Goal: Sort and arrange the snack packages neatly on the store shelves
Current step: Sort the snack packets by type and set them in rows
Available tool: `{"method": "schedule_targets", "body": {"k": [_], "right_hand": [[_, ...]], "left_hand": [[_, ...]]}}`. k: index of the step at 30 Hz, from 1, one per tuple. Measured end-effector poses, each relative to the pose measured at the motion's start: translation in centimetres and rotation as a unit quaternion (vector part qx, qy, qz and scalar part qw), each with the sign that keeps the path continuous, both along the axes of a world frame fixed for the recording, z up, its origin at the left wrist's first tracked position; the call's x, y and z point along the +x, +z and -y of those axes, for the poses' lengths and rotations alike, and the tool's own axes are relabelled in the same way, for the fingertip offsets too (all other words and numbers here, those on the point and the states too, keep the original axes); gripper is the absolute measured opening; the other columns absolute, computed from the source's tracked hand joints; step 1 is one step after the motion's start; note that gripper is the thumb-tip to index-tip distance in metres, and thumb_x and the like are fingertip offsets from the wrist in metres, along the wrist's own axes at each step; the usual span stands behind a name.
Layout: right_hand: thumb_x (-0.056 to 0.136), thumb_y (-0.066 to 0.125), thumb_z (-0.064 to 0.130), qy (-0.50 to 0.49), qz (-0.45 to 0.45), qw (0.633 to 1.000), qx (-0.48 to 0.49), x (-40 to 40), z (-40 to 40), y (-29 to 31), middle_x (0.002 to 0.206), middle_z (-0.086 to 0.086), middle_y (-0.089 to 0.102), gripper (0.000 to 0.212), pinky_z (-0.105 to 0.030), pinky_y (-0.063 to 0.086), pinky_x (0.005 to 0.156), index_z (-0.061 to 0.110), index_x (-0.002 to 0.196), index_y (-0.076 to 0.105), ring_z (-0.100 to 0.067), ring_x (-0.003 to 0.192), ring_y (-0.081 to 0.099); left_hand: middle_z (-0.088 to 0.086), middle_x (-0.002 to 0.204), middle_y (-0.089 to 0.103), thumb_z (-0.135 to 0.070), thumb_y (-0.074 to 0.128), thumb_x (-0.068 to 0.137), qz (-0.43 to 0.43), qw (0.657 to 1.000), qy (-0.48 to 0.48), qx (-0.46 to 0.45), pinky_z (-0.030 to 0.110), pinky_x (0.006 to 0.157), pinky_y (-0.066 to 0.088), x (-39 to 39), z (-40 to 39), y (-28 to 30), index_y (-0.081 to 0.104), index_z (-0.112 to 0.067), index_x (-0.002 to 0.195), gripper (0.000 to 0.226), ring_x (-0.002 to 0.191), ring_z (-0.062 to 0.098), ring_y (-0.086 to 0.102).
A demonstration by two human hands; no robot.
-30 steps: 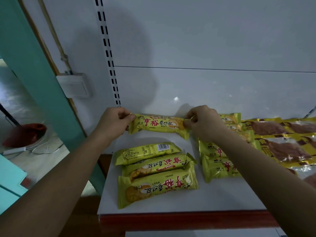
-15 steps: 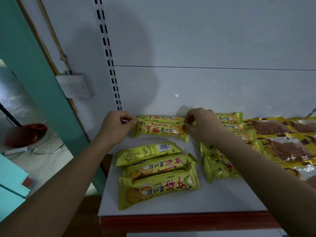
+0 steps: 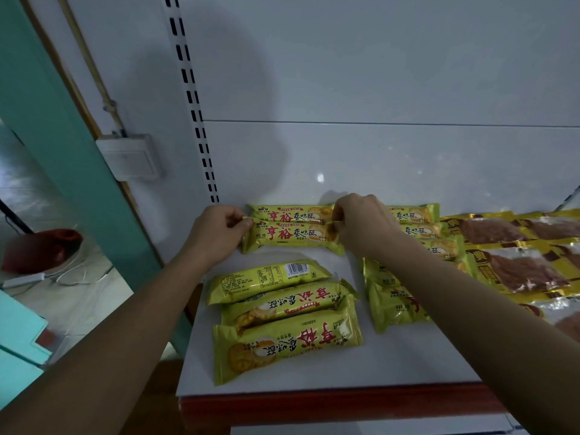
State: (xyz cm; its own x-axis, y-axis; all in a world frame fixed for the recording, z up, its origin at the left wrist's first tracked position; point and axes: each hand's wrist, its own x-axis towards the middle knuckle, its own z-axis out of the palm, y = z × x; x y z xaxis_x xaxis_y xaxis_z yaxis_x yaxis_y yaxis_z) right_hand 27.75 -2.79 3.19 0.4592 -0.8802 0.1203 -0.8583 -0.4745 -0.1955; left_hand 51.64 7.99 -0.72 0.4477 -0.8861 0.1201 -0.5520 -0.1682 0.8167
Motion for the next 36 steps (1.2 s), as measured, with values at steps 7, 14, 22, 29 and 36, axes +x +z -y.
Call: {"method": "schedule_targets", "body": {"k": [7,14,22,29,36], "right_hand": [[0.089,0.07,0.013,-0.025,-0.027,0.998,-0.06,0.0,0.3,0.0,0.089,-0.007,0.067,0.013,-0.035,0.057,0.063,0.019,0.101,0.072,-0.029,0.073,0.063],[0.091,0.069,0.018,-0.015,-0.025,0.998,-0.05,-0.2,0.4,0.3,0.097,-0.008,0.068,0.016,-0.036,0.057,0.068,0.019,0.107,0.071,-0.029,0.08,0.064],[0.091,0.062,0.008,-0.015,-0.051,0.998,-0.04,0.2,0.0,0.2,0.096,-0.008,0.066,0.02,-0.033,0.05,0.062,0.016,0.108,0.07,-0.028,0.076,0.061],[0.089,0.062,0.006,-0.021,-0.016,0.997,-0.068,-0.1,-0.1,-0.4,0.09,-0.006,0.069,0.019,-0.037,0.06,0.065,0.019,0.099,0.073,-0.029,0.076,0.065],[0.096,0.063,0.023,0.038,0.094,0.992,-0.077,-1.9,-3.5,1.3,0.105,-0.002,0.074,0.017,-0.033,0.054,0.072,0.021,0.108,0.075,-0.025,0.091,0.068]], "left_hand": [[-0.004,0.076,0.067,-0.023,0.07,0.094,0.014,1.0,-0.006,0.006,0.028,0.066,0.042,-0.1,0.2,0.2,0.074,-0.02,0.082,0.014,0.072,0.011,0.059],[0.004,0.068,0.059,-0.024,0.065,0.098,-0.004,0.997,-0.015,0.08,0.03,0.065,0.039,-0.2,0.2,0.9,0.073,-0.009,0.082,0.023,0.065,0.016,0.051],[0.002,0.066,0.059,-0.026,0.066,0.097,0.023,0.996,0.002,0.09,0.029,0.064,0.038,-0.5,0.2,0.8,0.072,-0.014,0.076,0.025,0.065,0.016,0.052],[-0.001,0.084,0.069,-0.028,0.069,0.095,0.032,0.999,0.019,0.025,0.034,0.079,0.049,-0.4,-0.2,0.2,0.077,-0.014,0.091,0.018,0.087,0.022,0.065],[-0.003,0.095,0.067,-0.04,0.062,0.098,0.071,0.997,0.039,-0.008,0.029,0.07,0.046,-0.3,-3.2,2.0,0.069,-0.02,0.106,0.022,0.083,0.017,0.064]]}}
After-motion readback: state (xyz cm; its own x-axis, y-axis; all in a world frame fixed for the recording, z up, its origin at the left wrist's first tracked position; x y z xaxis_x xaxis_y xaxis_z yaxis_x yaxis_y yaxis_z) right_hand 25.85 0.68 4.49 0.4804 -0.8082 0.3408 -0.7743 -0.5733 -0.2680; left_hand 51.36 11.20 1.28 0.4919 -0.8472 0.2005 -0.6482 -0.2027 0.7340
